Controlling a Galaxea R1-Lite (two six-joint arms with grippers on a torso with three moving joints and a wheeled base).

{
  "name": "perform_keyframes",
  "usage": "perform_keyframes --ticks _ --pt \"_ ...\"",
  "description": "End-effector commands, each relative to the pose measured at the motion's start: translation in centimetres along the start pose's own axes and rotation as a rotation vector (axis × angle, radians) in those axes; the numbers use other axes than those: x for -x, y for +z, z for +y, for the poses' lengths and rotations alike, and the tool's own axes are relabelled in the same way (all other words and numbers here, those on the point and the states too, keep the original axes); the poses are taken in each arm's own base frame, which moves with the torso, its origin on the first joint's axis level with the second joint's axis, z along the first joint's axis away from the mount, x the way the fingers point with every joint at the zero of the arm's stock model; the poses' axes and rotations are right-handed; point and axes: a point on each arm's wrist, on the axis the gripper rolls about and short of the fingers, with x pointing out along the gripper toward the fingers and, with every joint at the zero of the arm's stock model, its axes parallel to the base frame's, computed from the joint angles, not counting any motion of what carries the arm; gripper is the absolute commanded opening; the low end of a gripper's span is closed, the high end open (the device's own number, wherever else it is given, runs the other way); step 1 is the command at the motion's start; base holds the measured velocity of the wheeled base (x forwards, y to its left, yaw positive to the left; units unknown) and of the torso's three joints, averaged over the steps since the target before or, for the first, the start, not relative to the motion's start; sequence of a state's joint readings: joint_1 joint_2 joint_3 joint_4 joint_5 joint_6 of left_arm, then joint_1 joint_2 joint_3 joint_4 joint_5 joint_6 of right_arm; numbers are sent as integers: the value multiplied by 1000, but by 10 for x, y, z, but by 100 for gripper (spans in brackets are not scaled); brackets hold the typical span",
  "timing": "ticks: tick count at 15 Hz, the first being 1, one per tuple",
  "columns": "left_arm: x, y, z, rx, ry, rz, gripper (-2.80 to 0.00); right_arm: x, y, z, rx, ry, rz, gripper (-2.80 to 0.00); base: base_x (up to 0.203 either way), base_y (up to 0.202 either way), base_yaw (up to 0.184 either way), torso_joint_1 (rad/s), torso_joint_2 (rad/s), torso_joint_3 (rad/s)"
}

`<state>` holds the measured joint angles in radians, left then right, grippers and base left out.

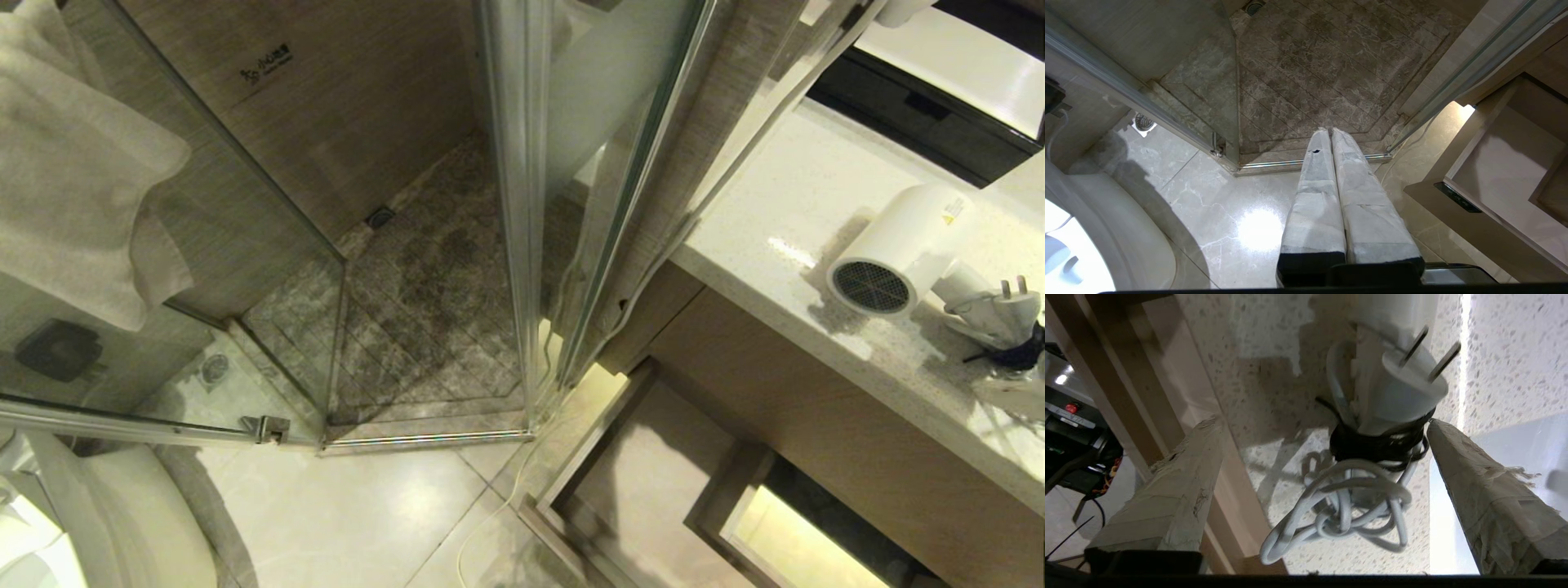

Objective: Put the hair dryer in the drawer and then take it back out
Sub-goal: Pick up the hairdryer

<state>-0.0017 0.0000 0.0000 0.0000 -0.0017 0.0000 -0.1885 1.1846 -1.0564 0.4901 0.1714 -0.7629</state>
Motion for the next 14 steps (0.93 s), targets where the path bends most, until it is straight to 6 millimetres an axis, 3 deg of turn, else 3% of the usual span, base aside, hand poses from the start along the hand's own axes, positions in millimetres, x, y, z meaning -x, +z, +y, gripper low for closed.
perform_keyframes --ticks 1,14 --pt "0 0 0 0 0 2 -280 -7 3 -5 33 6 -2 0 0 0 0 0 0 0" --pt "0 0 0 0 0 2 -280 -47 19 -34 62 -5 8 0 0 0 0 0 0 0"
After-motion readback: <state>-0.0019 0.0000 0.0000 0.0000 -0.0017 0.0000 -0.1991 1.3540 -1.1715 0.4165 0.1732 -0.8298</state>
